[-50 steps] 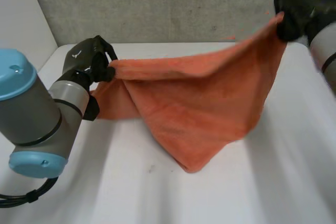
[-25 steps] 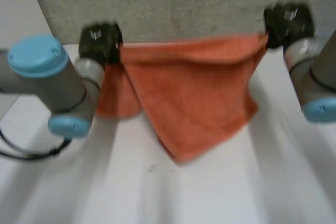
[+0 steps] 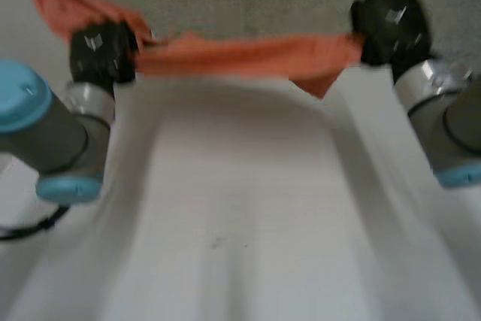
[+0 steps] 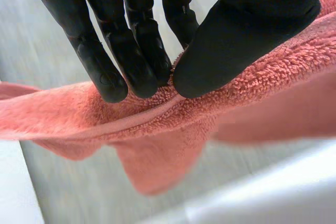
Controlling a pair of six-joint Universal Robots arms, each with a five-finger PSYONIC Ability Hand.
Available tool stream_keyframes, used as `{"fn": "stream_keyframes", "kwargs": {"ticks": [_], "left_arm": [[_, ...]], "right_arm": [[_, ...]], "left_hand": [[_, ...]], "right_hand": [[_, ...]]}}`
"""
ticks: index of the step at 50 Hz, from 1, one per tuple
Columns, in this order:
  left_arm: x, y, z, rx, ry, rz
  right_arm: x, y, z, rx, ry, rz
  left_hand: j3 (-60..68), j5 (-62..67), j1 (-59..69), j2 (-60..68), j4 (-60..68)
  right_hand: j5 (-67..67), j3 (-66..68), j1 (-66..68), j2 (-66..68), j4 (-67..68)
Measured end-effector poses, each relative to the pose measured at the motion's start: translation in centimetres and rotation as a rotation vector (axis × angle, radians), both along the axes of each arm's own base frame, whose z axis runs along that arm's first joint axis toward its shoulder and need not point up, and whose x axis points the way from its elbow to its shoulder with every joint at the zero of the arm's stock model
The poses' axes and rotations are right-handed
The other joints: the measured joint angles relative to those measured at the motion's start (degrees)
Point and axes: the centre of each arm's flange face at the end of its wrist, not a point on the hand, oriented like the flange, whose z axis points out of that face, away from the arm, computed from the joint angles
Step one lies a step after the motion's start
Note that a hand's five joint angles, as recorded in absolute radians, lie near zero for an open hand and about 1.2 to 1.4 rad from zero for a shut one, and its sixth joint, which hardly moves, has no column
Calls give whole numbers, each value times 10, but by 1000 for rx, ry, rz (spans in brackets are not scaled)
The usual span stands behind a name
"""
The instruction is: Fold the laundry
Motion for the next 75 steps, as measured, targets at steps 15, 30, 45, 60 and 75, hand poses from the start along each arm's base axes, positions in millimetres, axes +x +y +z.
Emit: {"fn": "stream_keyframes", "kwargs": {"ticks": [15, 30, 45, 60, 75], "left_arm": [[-14, 51, -102, 373, -179, -91], [-11, 59, -52, 269, -165, -107], [49, 31, -50, 340, -151, -59], [62, 20, -84, 408, -316, -93], [58, 19, -113, 398, -532, -154]], "right_arm": [[-21, 19, -102, 470, 197, -57], [-59, -3, -83, 478, 44, -223], [-111, -41, -89, 463, 75, -402], [-115, -47, -88, 425, 138, -415], [-112, -45, -94, 438, 158, -404]], "left_hand": [[-50, -35, -22, -52, -47], [-482, -474, -463, -485, -484], [-450, -440, -429, -452, -451], [-391, -381, -370, -393, -392], [-359, -349, -338, -360, -360]], "right_hand": [[0, 0, 0, 0, 0], [0, 0, 0, 0, 0], [0, 0, 0, 0, 0], [0, 0, 0, 0, 0], [0, 0, 0, 0, 0]]}}
